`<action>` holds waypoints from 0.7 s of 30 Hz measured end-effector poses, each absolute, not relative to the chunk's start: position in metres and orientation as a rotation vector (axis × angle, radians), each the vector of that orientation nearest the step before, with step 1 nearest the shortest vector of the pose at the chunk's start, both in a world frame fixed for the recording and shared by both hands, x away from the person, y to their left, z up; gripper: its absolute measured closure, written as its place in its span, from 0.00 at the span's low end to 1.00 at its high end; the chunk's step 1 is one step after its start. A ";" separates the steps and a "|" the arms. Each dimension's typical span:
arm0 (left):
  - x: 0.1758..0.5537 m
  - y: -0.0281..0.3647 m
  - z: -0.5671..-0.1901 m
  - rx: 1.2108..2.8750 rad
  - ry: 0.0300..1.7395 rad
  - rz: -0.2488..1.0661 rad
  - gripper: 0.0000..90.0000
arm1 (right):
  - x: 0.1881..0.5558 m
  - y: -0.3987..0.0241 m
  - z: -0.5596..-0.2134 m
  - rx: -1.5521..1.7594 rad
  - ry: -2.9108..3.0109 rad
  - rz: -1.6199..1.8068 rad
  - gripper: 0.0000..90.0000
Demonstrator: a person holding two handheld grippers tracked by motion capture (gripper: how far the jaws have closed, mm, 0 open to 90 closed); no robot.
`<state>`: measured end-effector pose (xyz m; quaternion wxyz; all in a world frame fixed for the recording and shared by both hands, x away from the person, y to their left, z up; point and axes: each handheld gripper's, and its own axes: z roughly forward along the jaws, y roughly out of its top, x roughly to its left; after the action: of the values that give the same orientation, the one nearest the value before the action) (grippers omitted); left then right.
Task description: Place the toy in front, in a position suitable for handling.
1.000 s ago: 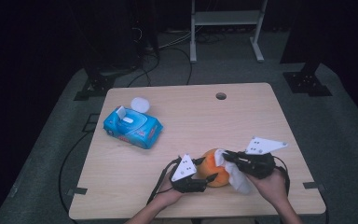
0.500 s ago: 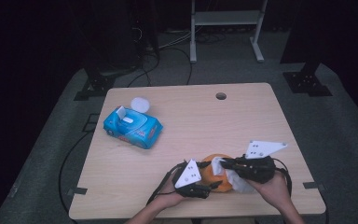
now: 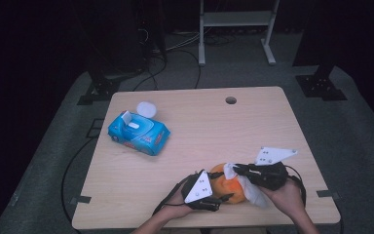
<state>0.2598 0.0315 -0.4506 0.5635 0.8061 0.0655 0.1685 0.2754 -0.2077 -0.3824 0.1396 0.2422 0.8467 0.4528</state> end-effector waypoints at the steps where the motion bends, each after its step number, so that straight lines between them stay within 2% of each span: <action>1: 0.260 0.033 -0.450 1.896 0.162 0.395 0.40 | 0.274 -0.205 -0.381 0.687 2.449 1.311 0.95; 4: 0.264 0.037 -0.450 1.878 0.213 0.388 0.44 | 0.276 -0.208 -0.380 0.705 2.440 1.312 0.95; 10: 0.279 0.047 -0.450 1.809 0.385 0.312 0.44 | 0.284 -0.234 -0.388 0.838 2.361 1.261 0.95; 17: 0.284 0.051 -0.450 1.766 0.493 0.265 0.45 | 0.273 -0.203 -0.382 0.711 2.390 1.384 0.95; 21: 0.286 0.056 -0.447 1.733 0.535 0.260 0.49 | 0.280 -0.213 -0.386 0.772 2.365 1.365 0.95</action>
<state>0.2862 0.0559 -0.4472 0.6089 0.7503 0.2317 0.1125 0.2804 -0.2131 -0.3861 0.1514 0.2689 0.8238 0.4755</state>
